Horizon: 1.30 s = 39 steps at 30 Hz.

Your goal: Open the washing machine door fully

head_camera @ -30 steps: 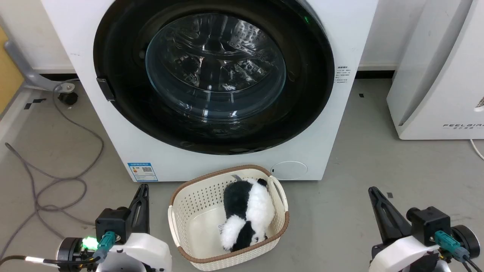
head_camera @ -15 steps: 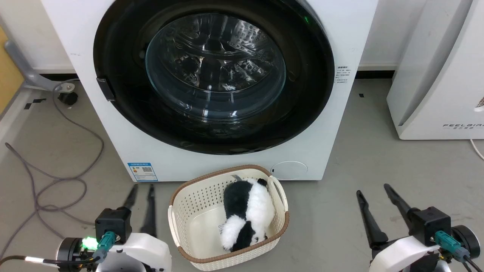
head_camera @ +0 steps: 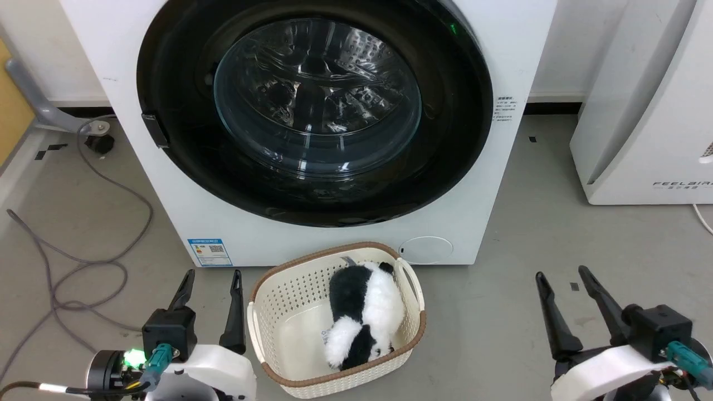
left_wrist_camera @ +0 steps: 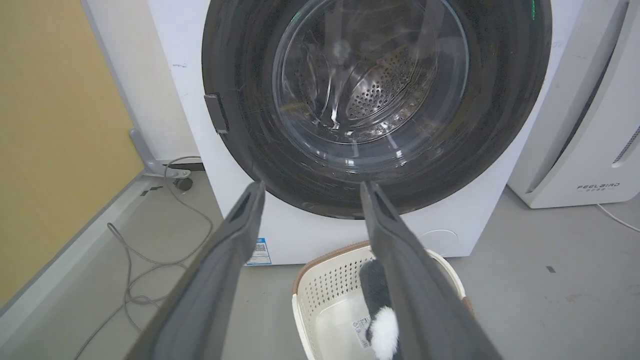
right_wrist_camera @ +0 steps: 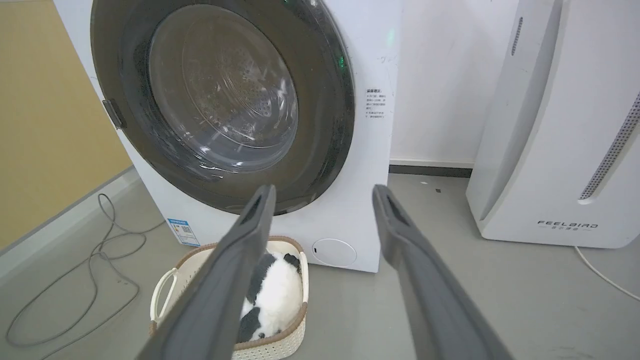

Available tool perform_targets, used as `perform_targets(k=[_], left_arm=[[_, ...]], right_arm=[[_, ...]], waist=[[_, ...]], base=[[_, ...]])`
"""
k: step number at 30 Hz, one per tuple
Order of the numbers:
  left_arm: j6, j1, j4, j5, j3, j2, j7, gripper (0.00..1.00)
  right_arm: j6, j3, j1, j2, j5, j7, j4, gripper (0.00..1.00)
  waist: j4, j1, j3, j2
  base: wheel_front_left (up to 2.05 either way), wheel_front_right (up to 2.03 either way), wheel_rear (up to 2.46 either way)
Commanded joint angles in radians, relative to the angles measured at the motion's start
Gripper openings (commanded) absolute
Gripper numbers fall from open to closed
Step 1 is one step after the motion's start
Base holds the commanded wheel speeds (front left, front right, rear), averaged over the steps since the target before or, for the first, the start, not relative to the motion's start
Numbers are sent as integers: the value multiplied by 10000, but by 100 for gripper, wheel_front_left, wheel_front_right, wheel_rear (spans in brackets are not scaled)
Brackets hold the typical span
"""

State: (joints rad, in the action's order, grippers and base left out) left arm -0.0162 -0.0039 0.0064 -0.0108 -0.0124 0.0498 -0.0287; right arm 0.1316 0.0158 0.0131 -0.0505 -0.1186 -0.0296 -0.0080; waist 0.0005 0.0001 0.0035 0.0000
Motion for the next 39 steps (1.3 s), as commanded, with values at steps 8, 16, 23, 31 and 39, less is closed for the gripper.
perform_targets(k=[8,16,23,31,39], left_arm=[[-189,-107,37,-119,-47,2,-247,100],[-276,-231,10,-147,-46,3,-414,100],[-306,-383,-14,-138,-24,3,-539,100],[-368,-686,-68,-185,-69,3,-706,100],[-472,-1028,-177,-284,-119,3,-873,100]], right_arm=[[-2,118,-74,2,-1230,-246,-61,0],[-3,504,-553,2,-2846,-413,282,0],[-3,751,-1198,2,-4236,-488,714,0],[-4,1275,-2413,-336,-5853,-75,1756,0],[-4,1400,-4066,-925,-7012,186,3006,0]], waist=[[14,-1,30,0],[34,-1,203,0],[68,-1,408,0],[195,-1,815,0],[344,-1,1396,0]], base=[[0,0,0],[0,0,0],[0,0,0],[0,0,0],[0,0,0]])
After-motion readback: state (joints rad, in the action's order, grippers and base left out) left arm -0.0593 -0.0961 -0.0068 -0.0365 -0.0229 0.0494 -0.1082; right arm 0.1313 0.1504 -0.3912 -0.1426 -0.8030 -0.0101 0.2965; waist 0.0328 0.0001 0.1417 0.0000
